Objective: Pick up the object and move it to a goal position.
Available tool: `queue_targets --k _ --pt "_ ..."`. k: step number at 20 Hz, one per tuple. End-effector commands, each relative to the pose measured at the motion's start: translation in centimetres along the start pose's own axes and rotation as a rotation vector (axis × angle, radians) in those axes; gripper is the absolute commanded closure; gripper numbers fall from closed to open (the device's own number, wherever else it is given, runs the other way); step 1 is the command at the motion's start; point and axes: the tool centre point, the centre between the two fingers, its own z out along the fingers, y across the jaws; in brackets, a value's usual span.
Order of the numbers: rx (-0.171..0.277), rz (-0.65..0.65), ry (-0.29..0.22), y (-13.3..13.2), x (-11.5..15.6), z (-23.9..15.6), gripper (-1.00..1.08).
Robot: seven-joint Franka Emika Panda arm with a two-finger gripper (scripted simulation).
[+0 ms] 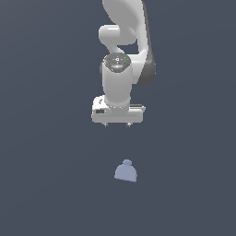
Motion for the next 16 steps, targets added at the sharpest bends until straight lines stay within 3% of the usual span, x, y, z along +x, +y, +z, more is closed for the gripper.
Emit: queue_targets --k 1,10,16 --pt "0.0 0.0 0.0 0.0 0.0 0.0 -0.92" --pt "-0.004 -0.079 0.014 -2.2 0.3 -0.4 -0.92" --pt "-0.005 -0.083 0.015 -2.3 0.3 -0.4 -0.92"
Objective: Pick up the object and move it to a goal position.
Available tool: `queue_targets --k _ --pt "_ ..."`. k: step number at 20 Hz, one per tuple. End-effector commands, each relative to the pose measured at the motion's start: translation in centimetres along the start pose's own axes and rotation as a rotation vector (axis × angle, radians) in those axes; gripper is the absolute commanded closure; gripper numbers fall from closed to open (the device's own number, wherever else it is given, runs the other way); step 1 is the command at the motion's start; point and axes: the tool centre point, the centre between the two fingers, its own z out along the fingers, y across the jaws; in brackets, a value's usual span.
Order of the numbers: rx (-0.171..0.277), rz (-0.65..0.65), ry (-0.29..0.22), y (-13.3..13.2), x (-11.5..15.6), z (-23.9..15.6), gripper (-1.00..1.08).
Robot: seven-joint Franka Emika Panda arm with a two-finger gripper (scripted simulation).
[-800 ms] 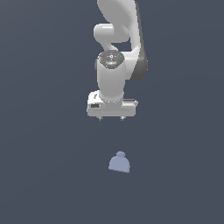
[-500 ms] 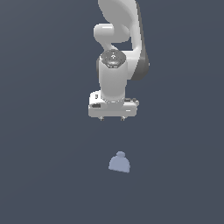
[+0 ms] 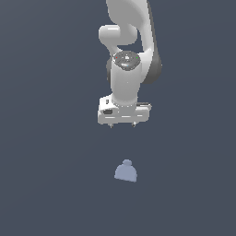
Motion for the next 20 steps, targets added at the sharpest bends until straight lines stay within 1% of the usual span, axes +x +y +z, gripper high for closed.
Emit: queue_targets --k 1,6,11,16,20 --pt "0.0 -0.003 0.0 0.0 0.0 0.0 -0.92" --pt "-0.002 -0.038 -0.001 -0.1 0.5 0.2 -0.92" --pt "-0.005 -0.107 -0.002 -0.2 1.4 0.6 -0.92" --pt "-0.008 -0.209 -0.005 -0.4 2.7 1.3 -0.92" --pt "-0.01 -0.316 -0.007 -0.6 4.0 2.1 -0.92"
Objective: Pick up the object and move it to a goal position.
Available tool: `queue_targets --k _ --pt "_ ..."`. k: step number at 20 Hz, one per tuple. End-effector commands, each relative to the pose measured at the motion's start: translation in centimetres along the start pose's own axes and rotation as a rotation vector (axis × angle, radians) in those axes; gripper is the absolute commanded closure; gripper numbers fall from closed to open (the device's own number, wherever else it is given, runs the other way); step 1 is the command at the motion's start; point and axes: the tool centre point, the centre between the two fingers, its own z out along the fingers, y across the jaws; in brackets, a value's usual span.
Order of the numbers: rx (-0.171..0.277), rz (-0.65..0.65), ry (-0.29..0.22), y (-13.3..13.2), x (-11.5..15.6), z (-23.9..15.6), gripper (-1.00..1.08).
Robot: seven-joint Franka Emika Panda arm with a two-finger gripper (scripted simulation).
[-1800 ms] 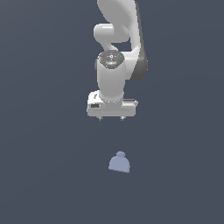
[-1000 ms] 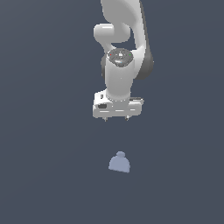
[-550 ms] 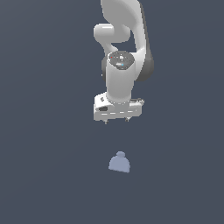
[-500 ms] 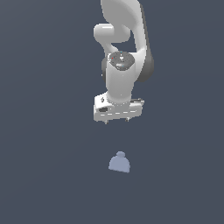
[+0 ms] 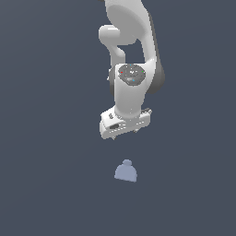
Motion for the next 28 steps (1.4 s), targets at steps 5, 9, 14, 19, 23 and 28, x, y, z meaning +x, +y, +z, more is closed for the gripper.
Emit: queue_targets --k 5,9,14,19,23,28 --pt "-0.002 -0.186 -0.003 0.2 2.3 1.4 -0.92" --pt "-0.002 -0.3 -0.005 0.4 3.6 2.3 -0.92" --pt "0.0 -0.44 -0.005 0.6 5.1 3.5 -0.92" --pt "0.002 -0.578 -0.004 0.9 6.5 4.8 -0.92" --pt "0.005 -0.685 -0.002 1.2 7.5 5.8 -0.92" --pt "0.008 -0.817 0.001 1.5 8.6 7.1 -0.92"
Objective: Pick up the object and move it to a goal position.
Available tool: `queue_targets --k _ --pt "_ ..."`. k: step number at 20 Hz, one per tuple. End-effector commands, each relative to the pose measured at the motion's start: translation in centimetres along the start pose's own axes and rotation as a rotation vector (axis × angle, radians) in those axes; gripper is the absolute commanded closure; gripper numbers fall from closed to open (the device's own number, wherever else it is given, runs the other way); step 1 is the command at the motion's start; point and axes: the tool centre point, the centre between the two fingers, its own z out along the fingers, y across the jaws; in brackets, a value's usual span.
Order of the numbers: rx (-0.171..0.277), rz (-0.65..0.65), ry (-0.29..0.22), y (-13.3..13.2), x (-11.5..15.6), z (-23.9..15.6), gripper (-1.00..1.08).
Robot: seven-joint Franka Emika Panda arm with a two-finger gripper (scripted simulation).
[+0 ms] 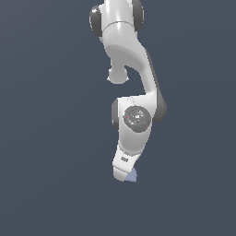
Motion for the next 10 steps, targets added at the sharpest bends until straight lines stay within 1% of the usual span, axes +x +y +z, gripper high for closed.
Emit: queue_targets --k 1,5,10 --pt "0.001 -0.065 0.002 0.5 0.2 0.7 -0.92" --pt "0.002 -0.148 0.006 1.2 0.5 1.5 -0.92" --pt "0.002 -0.222 0.009 1.8 0.6 2.3 -0.92"
